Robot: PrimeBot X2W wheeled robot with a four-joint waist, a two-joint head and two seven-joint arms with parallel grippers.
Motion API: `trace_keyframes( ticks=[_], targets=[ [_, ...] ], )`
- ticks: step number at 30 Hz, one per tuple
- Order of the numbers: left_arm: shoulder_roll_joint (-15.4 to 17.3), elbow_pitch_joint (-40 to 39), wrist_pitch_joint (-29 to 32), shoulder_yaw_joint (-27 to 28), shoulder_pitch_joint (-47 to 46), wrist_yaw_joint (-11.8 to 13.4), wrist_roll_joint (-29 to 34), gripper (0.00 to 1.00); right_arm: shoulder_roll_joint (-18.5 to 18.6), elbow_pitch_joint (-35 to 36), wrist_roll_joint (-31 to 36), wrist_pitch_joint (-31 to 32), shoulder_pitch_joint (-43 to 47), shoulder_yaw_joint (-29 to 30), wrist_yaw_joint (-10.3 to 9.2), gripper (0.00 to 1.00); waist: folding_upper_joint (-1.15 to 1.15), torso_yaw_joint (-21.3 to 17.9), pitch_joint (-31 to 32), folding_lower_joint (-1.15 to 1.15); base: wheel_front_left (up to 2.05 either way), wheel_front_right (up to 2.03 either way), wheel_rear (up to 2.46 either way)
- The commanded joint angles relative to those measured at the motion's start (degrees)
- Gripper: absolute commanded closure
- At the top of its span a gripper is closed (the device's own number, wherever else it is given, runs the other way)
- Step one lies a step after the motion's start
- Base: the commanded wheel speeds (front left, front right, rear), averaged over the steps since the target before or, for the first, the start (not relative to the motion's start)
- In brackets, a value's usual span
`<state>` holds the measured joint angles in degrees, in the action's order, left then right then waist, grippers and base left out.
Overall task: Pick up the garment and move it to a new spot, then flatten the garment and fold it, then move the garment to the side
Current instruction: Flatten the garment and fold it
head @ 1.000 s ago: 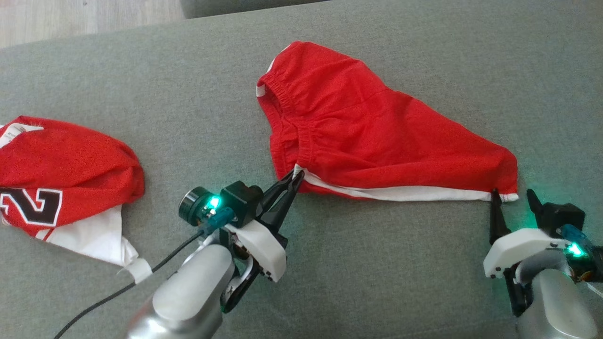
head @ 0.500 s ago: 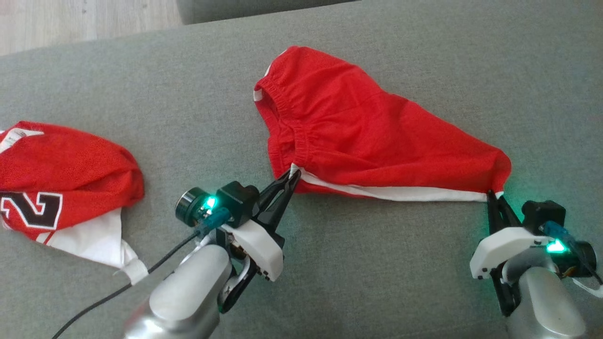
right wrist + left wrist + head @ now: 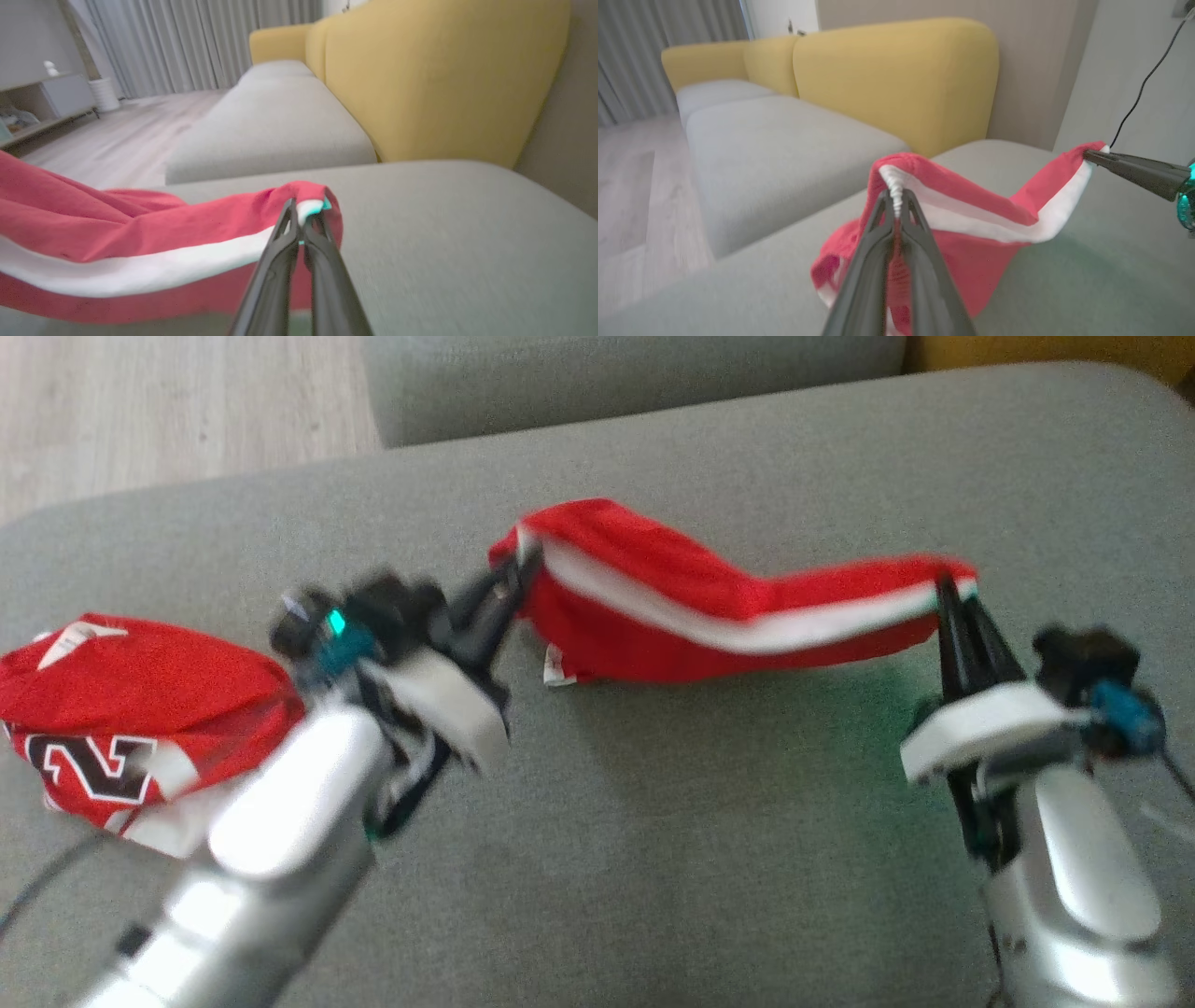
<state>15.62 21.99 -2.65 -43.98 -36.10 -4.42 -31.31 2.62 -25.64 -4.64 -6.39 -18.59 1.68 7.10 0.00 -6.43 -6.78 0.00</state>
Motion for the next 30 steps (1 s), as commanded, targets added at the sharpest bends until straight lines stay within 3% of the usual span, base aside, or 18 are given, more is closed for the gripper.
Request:
trace_keyframes(
  ticks=[1,14,19,30],
  targets=[
    [1.7,-2.4,0.5,3.4,-5.4,-0.3,-0.9,1.0,0.5,3.5,-0.4,0.4,-4.0,-2.3,0.39,1.0,0.0,0.0,1.3,0.0,0.0,0.0,0.0],
    [3.9,-3.4,4.5,8.9,-16.9,-0.9,-4.9,1.0,8.0,12.6,-8.7,4.6,-16.1,-7.3,0.39,1.0,0.0,0.2,6.9,0.0,0.0,0.0,0.0],
    [4.7,-5.6,4.9,9.7,-15.7,-0.6,-6.4,1.0,10.4,13.9,-9.6,5.7,-15.1,-6.3,0.39,1.0,0.0,1.1,8.4,0.0,0.0,0.0,0.0],
    [7.3,-13.4,8.9,9.9,-10.3,0.9,-9.7,1.0,11.2,19.2,-9.9,9.4,-9.9,-5.1,0.39,1.0,0.0,1.5,8.2,0.0,0.0,0.0,0.0]
  ],
)
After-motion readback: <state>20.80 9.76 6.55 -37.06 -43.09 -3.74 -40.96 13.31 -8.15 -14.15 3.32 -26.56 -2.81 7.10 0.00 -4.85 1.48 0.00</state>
